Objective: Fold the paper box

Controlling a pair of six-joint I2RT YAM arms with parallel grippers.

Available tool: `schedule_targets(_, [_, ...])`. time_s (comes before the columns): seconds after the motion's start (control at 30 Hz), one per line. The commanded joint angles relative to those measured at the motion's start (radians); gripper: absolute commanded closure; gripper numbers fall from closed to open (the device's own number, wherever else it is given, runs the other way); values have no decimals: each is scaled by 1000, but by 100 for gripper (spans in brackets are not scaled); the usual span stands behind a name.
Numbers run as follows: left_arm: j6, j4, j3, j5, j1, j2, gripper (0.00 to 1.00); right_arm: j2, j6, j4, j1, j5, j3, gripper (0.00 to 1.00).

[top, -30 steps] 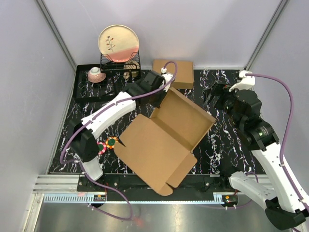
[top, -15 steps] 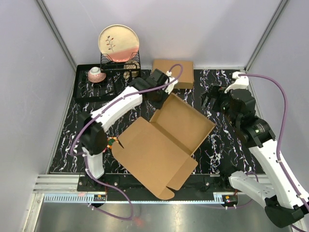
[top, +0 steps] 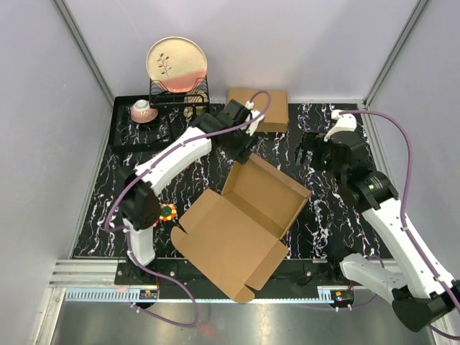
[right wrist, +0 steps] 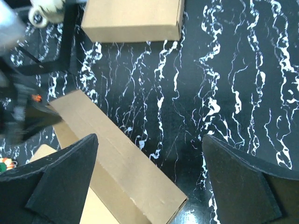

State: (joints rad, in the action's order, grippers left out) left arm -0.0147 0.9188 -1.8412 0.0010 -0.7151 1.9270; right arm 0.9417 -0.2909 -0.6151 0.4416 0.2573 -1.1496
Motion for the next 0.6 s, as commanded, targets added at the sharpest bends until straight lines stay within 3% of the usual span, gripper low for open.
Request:
schedule_targets(0.0, [10,-113,-49,-7,-6,-163,21,58,18,35,2,-20,19,2])
schedule_targets(0.17, [15,-93,-34,-62,-15,-151,20,72,38,41,5,-137,-33,2])
schedule_targets(0.37, [151,-288,246,-246,-10,-410,18,152,143,-21,28,-285,-145,0])
schedule_targets(0.57, [274,-400,479,-429,-9,-634,17,318,257,-90,278,-132,-288,0])
